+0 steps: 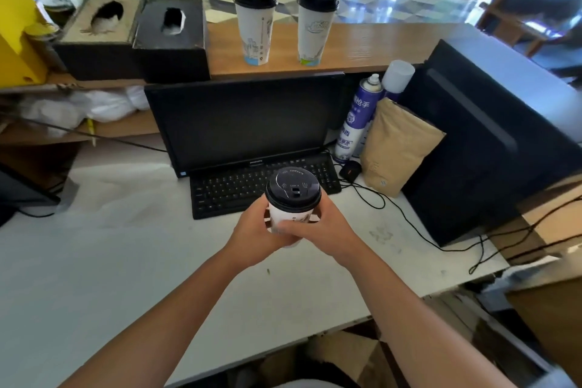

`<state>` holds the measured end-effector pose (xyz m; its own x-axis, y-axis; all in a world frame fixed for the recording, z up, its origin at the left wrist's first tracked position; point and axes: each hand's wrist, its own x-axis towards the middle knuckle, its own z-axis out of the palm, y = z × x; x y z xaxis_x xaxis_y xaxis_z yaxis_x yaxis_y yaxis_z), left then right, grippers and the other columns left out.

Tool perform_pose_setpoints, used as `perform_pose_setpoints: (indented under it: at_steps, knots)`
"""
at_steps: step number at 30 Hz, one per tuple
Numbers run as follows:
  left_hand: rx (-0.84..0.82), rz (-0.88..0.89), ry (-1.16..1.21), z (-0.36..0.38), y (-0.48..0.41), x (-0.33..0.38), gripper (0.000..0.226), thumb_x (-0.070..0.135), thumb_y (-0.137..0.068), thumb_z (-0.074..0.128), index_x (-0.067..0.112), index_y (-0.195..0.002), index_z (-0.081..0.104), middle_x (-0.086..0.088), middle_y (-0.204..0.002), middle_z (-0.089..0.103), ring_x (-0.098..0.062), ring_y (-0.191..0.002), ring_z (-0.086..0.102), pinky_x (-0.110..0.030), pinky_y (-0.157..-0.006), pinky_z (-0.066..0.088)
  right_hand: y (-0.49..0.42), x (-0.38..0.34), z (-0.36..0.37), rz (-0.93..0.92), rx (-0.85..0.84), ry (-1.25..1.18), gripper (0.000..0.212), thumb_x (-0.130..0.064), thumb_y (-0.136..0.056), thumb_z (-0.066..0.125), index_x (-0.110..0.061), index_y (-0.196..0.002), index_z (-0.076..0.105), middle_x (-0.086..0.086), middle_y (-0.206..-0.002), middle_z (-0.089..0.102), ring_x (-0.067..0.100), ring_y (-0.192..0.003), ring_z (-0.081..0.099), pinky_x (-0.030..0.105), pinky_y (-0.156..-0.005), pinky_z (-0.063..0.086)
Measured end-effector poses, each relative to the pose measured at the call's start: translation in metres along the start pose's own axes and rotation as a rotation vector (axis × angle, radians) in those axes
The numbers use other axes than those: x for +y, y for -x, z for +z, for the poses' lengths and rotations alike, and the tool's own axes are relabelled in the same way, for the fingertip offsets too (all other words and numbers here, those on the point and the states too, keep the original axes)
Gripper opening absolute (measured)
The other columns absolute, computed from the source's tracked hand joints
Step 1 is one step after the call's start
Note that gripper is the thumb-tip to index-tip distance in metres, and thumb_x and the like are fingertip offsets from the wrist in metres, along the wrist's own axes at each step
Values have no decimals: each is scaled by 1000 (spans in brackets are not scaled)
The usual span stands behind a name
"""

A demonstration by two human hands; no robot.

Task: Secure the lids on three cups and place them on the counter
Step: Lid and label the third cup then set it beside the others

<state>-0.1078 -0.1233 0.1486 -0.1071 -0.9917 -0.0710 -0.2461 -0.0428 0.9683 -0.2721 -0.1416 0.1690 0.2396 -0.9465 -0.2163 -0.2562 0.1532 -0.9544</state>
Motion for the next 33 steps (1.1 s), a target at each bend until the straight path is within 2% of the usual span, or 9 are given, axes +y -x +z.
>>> perform_pose_setpoints:
  at_steps: [3,8,12,17,20,22,27,31,33]
  knots:
    - [-17,-13,22,3,-2,0,69,14,-67,90,37,-123,57,19,-112,69,0,-103,65,-15,-73,55,0,-1,-4,10,17,27,81,-16,-68,93,-37,-134,51,-16,-122,66,1,-115,60,18,-80,57]
    - [-49,-21,-10,6,-13,5,70,14,-66,89,38,-122,57,21,-112,69,-2,-105,65,-19,-79,56,-5,-3,-14,3,14,66,80,-19,-68,92,-41,-131,48,-20,-120,63,0,-113,59,19,-81,57]
    - [-47,-29,-39,11,-29,13,70,16,-66,89,36,-124,57,19,-113,69,-4,-105,66,-23,-82,57,-15,-7,-32,-17,-4,78,77,-23,-68,92,-44,-129,49,-18,-121,65,2,-113,60,26,-90,57]
    - [-44,-23,-56,29,-59,33,68,16,-65,88,34,-123,58,15,-111,72,-5,-103,70,-29,-80,60,-34,-16,-68,-59,-26,57,72,-20,-70,91,-44,-124,51,-21,-116,66,-4,-105,62,13,-76,53]
    - [-41,-3,-85,43,-82,48,68,15,-65,88,34,-124,59,11,-113,72,-11,-103,70,-35,-80,62,-48,-23,-93,-95,-27,70,72,-22,-69,92,-49,-120,49,-25,-115,64,-6,-106,60,12,-76,51]
    - [-21,8,-108,52,-98,59,67,15,-66,89,34,-123,58,13,-111,72,-10,-101,70,-33,-77,62,-60,-26,-111,-116,-32,69,74,-24,-69,92,-46,-124,48,-25,-118,63,-4,-108,59,14,-79,50]
    - [37,57,-179,67,-140,86,71,21,-67,91,35,-127,56,19,-114,70,6,-105,64,-20,-85,54,-93,-39,-151,-163,-30,47,71,-24,-69,92,-43,-126,53,-21,-118,67,0,-110,62,18,-84,51]
    - [79,92,-221,69,-175,106,73,28,-67,90,37,-129,53,19,-118,68,1,-109,64,-26,-90,56,-121,-59,-177,-212,-37,33,70,-19,-71,91,-36,-127,53,-19,-114,66,-4,-103,62,12,-76,52]
    - [109,106,-241,68,-193,117,72,33,-68,89,38,-129,51,18,-120,67,-3,-110,63,-27,-91,55,-138,-71,-187,-235,-17,41,73,-25,-68,92,-37,-128,52,-18,-117,66,0,-104,63,20,-82,54]
